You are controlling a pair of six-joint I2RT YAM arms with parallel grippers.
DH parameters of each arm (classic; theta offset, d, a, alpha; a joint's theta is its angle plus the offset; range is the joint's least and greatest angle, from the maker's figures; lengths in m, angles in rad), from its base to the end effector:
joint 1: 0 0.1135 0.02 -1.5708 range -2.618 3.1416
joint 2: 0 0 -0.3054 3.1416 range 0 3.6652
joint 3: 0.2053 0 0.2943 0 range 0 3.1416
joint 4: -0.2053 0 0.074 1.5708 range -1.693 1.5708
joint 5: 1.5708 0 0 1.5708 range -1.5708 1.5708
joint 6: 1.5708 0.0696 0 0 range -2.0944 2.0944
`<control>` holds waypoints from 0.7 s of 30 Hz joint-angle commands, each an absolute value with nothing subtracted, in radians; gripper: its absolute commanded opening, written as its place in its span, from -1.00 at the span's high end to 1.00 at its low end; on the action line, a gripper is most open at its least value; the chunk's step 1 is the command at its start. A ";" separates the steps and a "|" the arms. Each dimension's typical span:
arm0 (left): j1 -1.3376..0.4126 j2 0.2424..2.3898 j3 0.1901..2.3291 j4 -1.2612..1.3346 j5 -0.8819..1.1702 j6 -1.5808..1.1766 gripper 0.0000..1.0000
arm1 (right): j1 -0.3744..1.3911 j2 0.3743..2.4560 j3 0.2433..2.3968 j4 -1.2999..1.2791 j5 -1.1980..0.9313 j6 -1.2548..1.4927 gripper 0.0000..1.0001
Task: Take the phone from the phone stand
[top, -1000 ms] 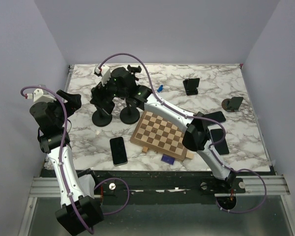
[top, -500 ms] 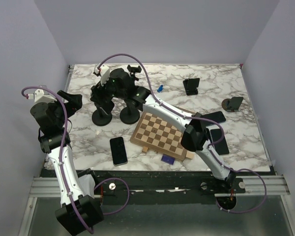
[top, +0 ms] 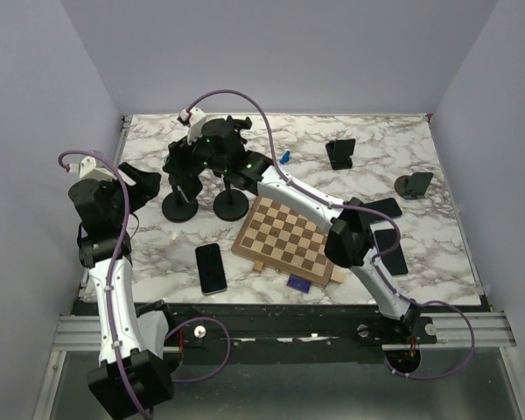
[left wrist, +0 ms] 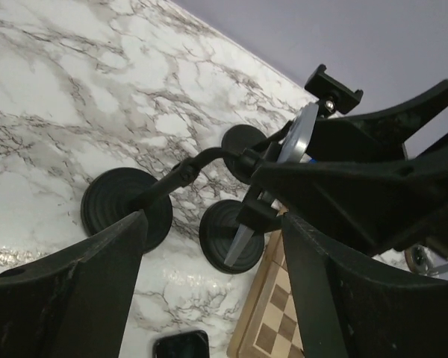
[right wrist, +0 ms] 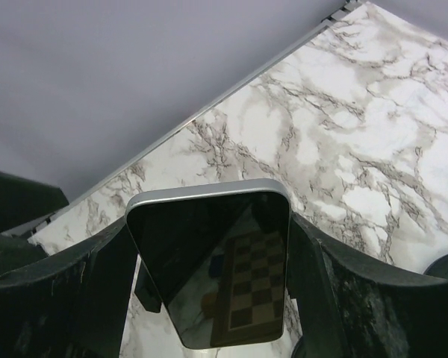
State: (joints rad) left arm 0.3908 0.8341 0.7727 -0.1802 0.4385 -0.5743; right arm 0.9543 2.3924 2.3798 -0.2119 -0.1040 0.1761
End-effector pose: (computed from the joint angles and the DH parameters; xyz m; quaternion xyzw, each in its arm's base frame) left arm 0.2323 0.0638 0.3491 -0.2377 0.7428 -0.2256 0.5838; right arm 0.3827 0.5526 0.3460 -0.3262 0.7101 0.3678 0.5040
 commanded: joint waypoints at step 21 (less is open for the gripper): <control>0.110 1.042 0.935 -0.203 0.540 -0.403 -0.42 | 0.813 2.274 2.183 -0.054 -0.426 0.466 0.99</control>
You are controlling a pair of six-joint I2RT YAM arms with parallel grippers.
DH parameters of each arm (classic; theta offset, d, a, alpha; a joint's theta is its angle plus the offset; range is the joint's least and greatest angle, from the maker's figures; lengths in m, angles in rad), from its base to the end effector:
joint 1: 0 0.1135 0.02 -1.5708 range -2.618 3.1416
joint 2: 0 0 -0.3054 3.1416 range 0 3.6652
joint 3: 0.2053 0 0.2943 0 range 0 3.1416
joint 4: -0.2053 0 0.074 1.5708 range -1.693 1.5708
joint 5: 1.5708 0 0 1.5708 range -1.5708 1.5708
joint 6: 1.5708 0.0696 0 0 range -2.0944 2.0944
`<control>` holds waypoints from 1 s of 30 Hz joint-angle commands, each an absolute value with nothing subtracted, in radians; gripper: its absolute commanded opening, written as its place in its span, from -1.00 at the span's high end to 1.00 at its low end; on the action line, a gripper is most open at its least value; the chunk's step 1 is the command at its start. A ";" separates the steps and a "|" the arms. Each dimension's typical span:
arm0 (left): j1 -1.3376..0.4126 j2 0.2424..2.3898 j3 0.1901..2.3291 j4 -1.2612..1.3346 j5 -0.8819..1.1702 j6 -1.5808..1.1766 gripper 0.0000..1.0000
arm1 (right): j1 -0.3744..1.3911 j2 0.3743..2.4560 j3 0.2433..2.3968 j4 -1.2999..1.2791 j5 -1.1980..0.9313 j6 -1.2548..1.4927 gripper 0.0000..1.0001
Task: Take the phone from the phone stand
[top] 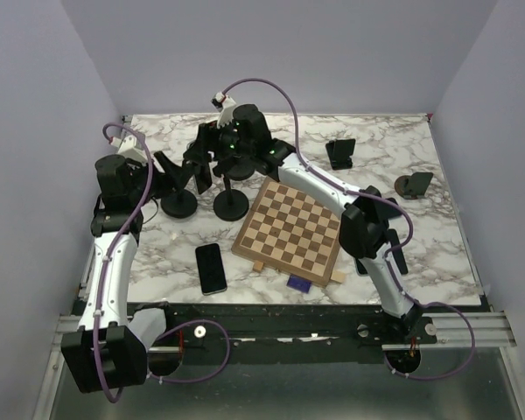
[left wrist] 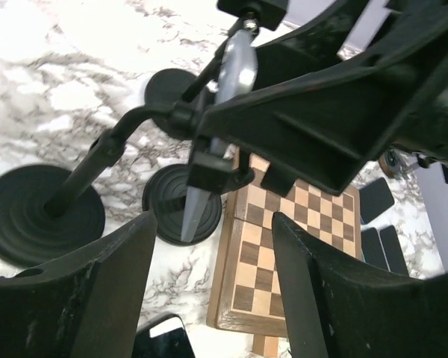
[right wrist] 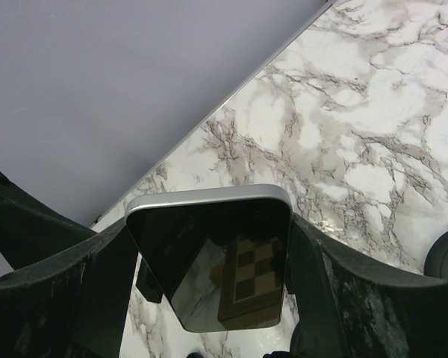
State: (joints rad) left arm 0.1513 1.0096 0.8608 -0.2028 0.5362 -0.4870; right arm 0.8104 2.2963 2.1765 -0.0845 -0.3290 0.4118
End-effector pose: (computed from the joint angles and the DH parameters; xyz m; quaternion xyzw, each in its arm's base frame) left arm 0.2791 0.0066 0.3426 -0.1040 0.7983 -0.3064 0.5080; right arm 0.4336 0.4885 0.3387 -0.2528 0.7294 0.4614 0.4372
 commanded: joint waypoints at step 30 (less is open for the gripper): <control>0.055 1.140 0.949 -0.199 0.522 -0.339 0.35 | 0.810 2.307 2.224 -0.060 -0.389 0.512 0.99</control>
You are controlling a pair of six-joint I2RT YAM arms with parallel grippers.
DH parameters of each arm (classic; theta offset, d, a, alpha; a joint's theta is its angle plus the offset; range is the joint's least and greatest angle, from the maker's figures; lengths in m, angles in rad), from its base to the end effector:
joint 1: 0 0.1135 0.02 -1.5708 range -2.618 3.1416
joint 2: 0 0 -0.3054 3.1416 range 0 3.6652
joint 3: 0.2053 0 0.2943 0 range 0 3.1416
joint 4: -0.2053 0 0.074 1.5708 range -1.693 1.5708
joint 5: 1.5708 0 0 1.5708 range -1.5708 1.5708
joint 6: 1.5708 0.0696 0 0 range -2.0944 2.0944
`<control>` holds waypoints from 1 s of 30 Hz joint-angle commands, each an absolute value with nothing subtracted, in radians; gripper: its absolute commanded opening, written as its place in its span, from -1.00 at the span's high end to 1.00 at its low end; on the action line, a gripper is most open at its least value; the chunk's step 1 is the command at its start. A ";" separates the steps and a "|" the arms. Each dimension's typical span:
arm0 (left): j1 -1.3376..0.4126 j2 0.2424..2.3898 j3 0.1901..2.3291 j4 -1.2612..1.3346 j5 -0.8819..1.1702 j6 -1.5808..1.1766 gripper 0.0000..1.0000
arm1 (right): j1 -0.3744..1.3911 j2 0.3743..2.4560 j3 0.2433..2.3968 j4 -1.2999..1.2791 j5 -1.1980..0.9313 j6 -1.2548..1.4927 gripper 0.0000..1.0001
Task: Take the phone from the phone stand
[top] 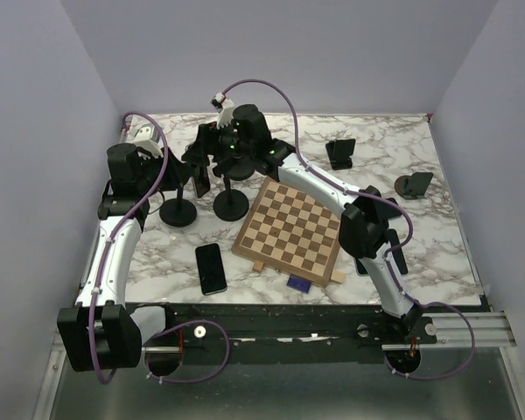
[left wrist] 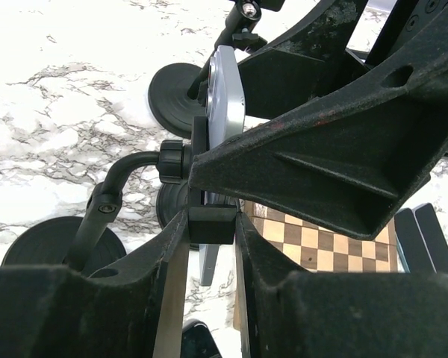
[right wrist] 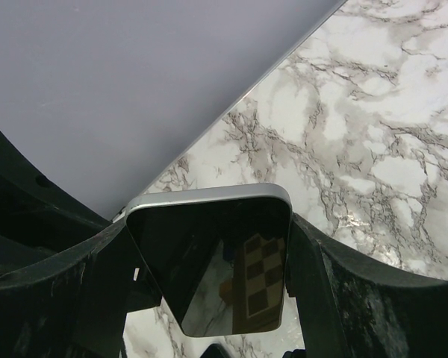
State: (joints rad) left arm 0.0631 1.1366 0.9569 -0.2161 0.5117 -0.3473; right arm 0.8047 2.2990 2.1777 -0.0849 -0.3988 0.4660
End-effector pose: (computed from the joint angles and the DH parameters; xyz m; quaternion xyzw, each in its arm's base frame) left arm 0.3115 -0.0145 0.3462 -0.0267 0.8169 -0.2845 0.5010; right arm 0.4324 0.4884 0.3379 -0.2513 0.7288 0.4905 0.4062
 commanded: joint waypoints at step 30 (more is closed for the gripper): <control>0.043 1.161 0.930 -0.221 0.523 -0.327 1.00 | 0.809 2.301 2.221 -0.043 -0.395 0.483 0.99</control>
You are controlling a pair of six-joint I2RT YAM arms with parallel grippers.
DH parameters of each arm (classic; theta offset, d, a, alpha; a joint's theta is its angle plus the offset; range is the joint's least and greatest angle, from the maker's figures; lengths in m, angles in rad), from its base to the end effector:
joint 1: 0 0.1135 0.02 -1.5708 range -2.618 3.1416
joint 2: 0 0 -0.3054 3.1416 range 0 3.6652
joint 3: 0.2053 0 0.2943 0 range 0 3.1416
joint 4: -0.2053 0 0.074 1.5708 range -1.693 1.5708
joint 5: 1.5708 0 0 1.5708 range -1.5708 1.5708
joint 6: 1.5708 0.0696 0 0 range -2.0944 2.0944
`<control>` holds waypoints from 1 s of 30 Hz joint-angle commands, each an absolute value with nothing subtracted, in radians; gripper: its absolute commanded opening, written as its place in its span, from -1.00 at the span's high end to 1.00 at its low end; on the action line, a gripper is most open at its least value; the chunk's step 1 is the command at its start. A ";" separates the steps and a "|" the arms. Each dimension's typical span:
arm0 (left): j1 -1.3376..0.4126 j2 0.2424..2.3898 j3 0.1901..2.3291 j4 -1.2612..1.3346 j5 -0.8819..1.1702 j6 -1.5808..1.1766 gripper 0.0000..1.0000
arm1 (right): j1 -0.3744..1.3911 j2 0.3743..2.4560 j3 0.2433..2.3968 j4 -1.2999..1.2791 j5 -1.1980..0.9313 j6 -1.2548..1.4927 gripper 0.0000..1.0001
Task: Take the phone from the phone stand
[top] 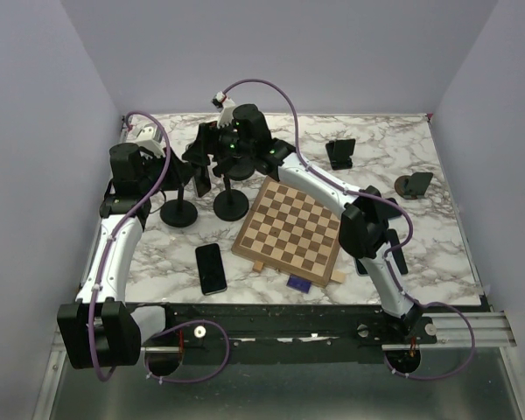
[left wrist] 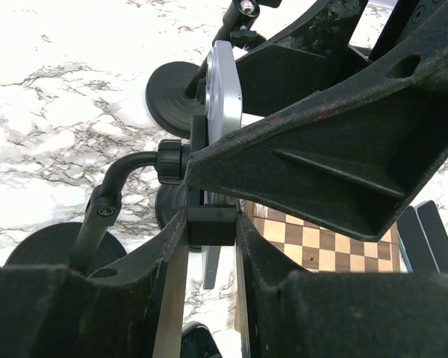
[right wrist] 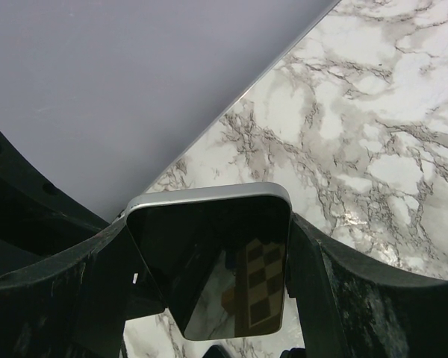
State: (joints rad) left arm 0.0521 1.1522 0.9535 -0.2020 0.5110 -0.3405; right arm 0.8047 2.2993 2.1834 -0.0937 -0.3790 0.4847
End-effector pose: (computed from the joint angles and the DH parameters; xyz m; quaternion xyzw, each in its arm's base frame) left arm 0.3155 -0.0176 0.3419 -0.0204 0.8184 -0.2853 0.4985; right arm 0.4335 0.4878 0.3388 -0.2386 0.7347 0.4884 0.4060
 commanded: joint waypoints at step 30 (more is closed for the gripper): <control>0.063 1.028 0.829 -0.177 0.434 -0.275 1.00 | 0.748 2.261 2.039 0.572 -1.035 0.880 0.99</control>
